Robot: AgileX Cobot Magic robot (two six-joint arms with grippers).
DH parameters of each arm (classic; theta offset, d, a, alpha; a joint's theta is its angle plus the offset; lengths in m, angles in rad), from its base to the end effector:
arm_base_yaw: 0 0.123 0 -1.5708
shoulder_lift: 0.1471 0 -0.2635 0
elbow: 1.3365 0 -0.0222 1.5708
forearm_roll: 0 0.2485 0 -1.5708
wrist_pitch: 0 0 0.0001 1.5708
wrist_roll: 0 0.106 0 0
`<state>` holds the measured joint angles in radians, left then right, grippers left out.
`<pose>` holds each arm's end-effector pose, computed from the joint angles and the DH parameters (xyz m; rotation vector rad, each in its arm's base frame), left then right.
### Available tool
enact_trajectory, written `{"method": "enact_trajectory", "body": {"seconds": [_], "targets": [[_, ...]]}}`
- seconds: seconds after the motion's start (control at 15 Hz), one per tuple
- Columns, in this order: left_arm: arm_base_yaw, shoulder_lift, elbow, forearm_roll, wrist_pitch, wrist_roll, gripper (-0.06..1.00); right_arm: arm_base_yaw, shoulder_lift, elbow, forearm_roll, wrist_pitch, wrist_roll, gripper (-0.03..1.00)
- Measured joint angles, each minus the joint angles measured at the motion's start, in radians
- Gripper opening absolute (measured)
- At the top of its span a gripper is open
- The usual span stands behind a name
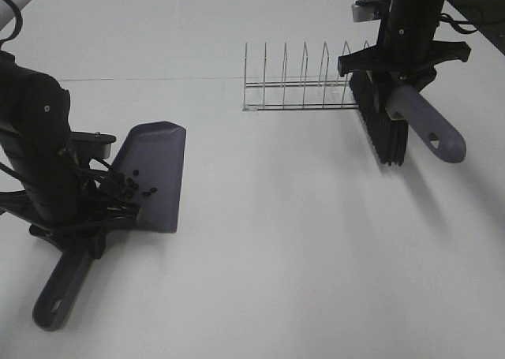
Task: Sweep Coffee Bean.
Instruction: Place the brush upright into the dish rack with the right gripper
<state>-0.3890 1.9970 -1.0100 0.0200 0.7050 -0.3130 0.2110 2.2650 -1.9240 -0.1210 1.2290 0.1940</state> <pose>0.2884 -0.1167 0.0576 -0.1423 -3.1106 -0.0368 0.4445 0.0829 0.1528 -0.0796 3.0278 -0.1451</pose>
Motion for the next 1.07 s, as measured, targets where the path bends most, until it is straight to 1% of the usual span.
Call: {"method": "enact_trajectory", "body": {"seconds": [0.47,0.67,0.8,1.07], "targets": [[0.000,0.000,0.000,0.000,-0.003,0.008,0.35,0.000,0.042,-0.001,-0.042,0.007,0.002,0.31],[0.000,0.000,0.000,0.000,-0.003,0.011,0.35,0.000,0.067,-0.011,-0.038,0.007,0.003,0.31],[0.000,0.000,0.000,0.000,-0.003,0.012,0.35,0.001,0.072,-0.035,-0.026,0.009,0.003,0.31],[0.000,0.000,0.000,0.000,-0.003,0.014,0.35,0.003,0.079,-0.166,-0.038,0.000,0.007,0.31]]}}
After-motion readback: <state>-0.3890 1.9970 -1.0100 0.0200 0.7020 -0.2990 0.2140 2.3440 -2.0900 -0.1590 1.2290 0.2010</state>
